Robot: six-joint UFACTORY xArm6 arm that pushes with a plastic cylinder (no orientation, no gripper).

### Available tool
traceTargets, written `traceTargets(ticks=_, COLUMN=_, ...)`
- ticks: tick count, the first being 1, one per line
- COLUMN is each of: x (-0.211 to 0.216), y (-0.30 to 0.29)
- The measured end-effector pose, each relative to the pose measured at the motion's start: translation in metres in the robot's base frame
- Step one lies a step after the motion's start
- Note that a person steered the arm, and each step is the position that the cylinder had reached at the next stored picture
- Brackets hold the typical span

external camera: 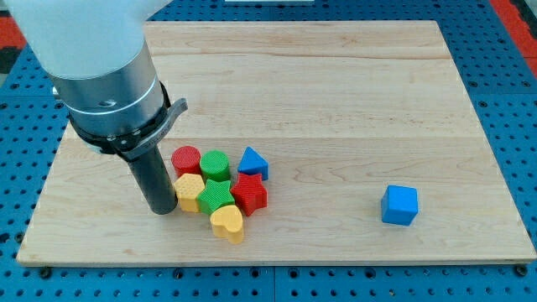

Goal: Move the red circle and green circle to the right

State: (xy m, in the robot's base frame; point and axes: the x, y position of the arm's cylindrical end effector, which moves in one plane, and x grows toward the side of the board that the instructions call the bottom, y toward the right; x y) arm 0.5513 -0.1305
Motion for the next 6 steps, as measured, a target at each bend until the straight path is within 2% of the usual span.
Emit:
traceTargets(ticks=1, x=-0.003, y=-0.043)
traceTargets(ticks=2, x=-0.042, y=-0.063)
traceTargets(ticks=4, x=-0.067, y=-0.026)
traceTargets(ticks=5, x=-0.056, y=-0.003)
traceTargets(ticks=6, x=-0.05, y=-0.005)
